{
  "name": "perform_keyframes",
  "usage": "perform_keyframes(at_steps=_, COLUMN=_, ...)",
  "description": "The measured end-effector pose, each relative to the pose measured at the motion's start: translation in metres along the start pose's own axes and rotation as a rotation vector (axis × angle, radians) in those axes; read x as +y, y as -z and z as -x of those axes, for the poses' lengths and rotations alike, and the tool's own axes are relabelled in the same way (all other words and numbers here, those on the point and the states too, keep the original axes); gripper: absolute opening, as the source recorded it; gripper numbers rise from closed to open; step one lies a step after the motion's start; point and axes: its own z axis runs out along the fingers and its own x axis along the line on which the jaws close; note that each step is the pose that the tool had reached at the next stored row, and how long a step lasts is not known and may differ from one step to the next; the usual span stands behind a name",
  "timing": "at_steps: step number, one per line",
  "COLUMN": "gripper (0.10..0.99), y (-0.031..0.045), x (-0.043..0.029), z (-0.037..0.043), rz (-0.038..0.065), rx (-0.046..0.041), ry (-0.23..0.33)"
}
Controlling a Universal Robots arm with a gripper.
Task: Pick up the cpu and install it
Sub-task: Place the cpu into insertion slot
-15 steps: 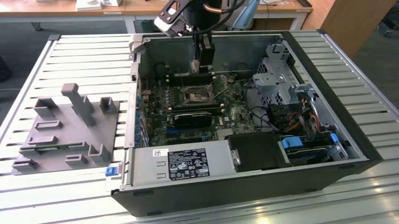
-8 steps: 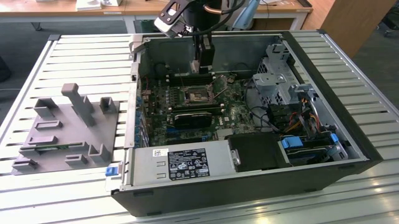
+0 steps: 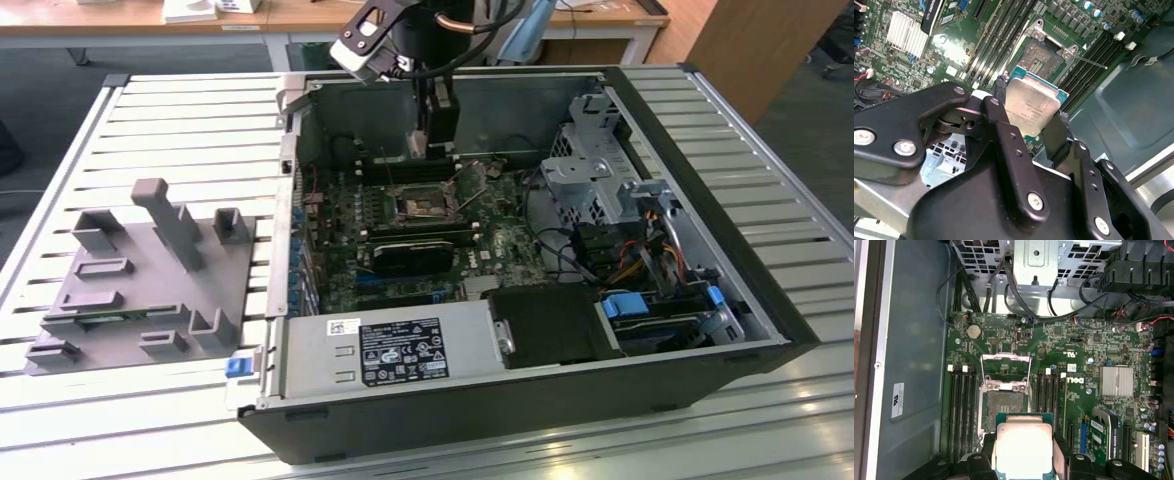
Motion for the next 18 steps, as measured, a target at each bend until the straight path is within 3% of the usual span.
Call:
perform_keyframes(at_steps=8, gripper=0.537, y=-0.0049, x=-0.0003, z=-0.0001, rz=0.0, rx=-0.0003, ry=-0.009)
perform_keyframes(at_steps=18, gripper=0.537, y=-0.0228, x=-0.001, z=-0.0078, rz=-0.005, rx=-0.001, ry=-0.023)
